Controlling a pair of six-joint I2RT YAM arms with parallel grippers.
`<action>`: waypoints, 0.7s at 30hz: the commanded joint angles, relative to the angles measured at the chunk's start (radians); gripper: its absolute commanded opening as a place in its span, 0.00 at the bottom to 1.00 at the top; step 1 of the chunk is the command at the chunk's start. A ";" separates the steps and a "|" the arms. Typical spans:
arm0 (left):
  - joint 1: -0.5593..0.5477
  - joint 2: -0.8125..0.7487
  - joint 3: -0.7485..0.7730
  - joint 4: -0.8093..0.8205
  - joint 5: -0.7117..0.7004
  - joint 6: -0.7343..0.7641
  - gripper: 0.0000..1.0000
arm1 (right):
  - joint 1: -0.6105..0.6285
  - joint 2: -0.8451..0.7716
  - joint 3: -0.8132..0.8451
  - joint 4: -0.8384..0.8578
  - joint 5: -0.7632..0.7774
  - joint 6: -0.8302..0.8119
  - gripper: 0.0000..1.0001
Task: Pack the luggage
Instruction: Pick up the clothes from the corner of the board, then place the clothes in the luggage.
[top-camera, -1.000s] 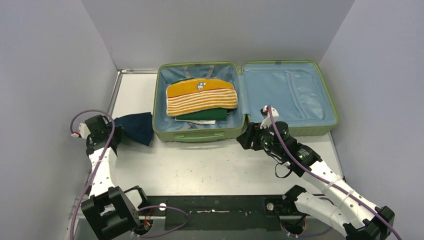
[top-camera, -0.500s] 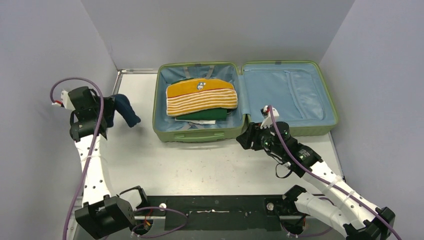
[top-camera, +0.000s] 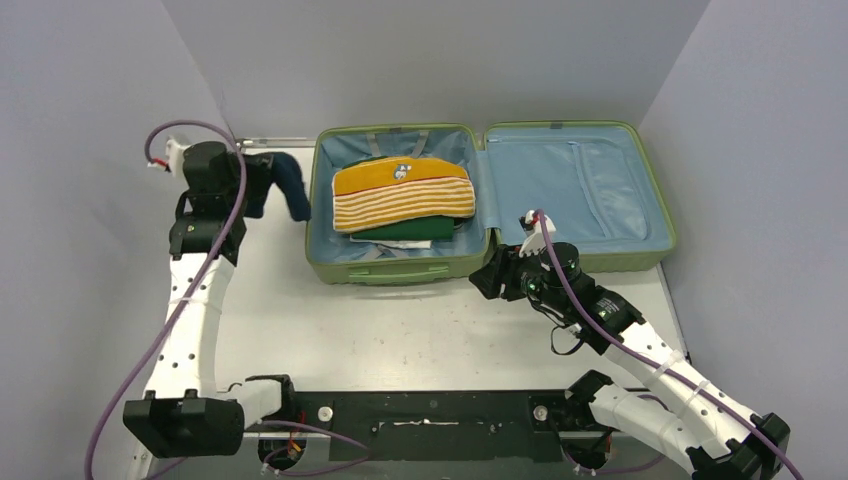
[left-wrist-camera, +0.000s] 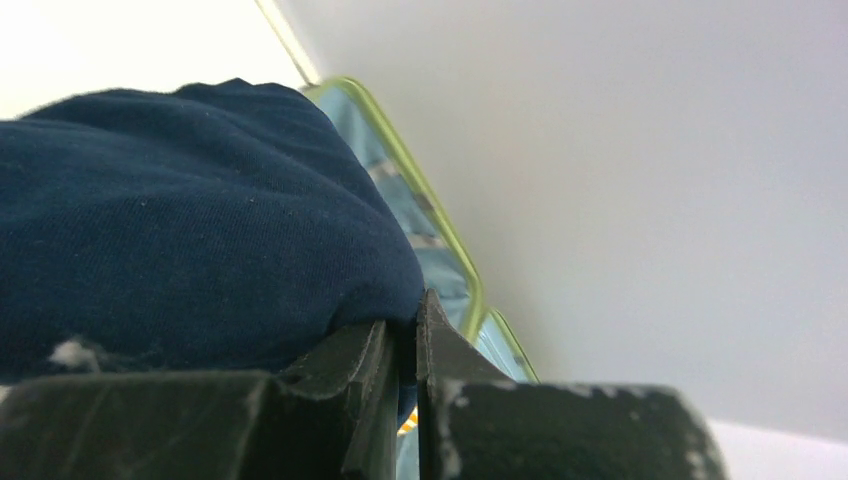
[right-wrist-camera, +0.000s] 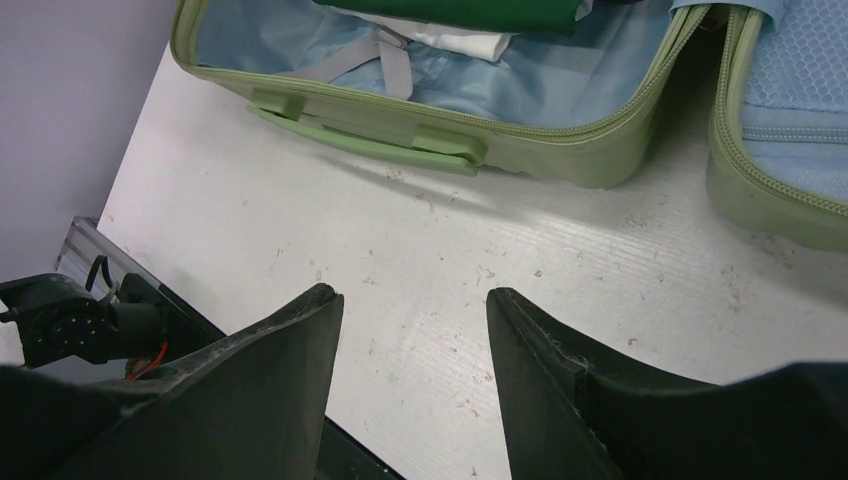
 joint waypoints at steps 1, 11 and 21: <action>-0.134 0.035 0.162 0.159 -0.117 -0.015 0.00 | 0.006 -0.009 0.054 0.046 -0.012 -0.003 0.56; -0.364 0.194 0.268 0.342 -0.233 -0.005 0.00 | 0.004 0.023 0.069 0.177 -0.076 0.069 0.58; -0.436 0.369 0.233 0.627 -0.204 0.007 0.00 | -0.075 0.180 0.164 0.481 -0.121 0.307 0.86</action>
